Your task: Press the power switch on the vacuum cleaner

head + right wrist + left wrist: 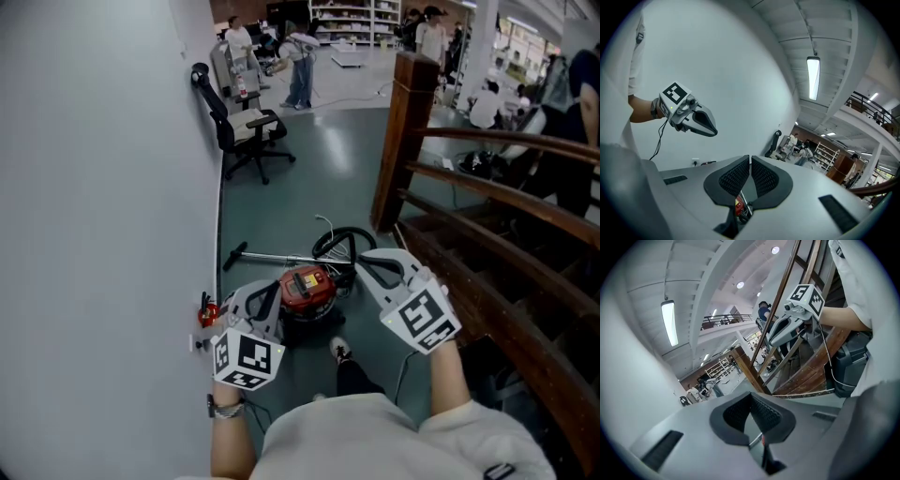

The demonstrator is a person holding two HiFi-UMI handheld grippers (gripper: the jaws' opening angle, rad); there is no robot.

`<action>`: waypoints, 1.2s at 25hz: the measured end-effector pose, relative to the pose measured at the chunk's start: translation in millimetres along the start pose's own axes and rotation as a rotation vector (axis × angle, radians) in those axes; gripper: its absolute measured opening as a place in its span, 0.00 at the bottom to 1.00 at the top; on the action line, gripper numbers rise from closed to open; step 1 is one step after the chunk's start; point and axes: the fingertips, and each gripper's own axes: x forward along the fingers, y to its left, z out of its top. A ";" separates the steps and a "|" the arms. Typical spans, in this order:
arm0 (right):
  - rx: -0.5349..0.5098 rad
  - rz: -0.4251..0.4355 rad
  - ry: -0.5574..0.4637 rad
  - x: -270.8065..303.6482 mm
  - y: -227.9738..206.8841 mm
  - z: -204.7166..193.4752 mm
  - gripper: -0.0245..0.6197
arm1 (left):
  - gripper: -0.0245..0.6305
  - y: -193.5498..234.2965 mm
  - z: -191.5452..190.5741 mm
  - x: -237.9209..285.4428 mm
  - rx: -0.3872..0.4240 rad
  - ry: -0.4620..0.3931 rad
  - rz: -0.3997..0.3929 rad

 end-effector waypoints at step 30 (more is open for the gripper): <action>-0.021 0.013 -0.015 -16.7 17.6 5.7 0.09 | 0.04 -6.3 15.0 -18.9 0.023 -0.008 0.030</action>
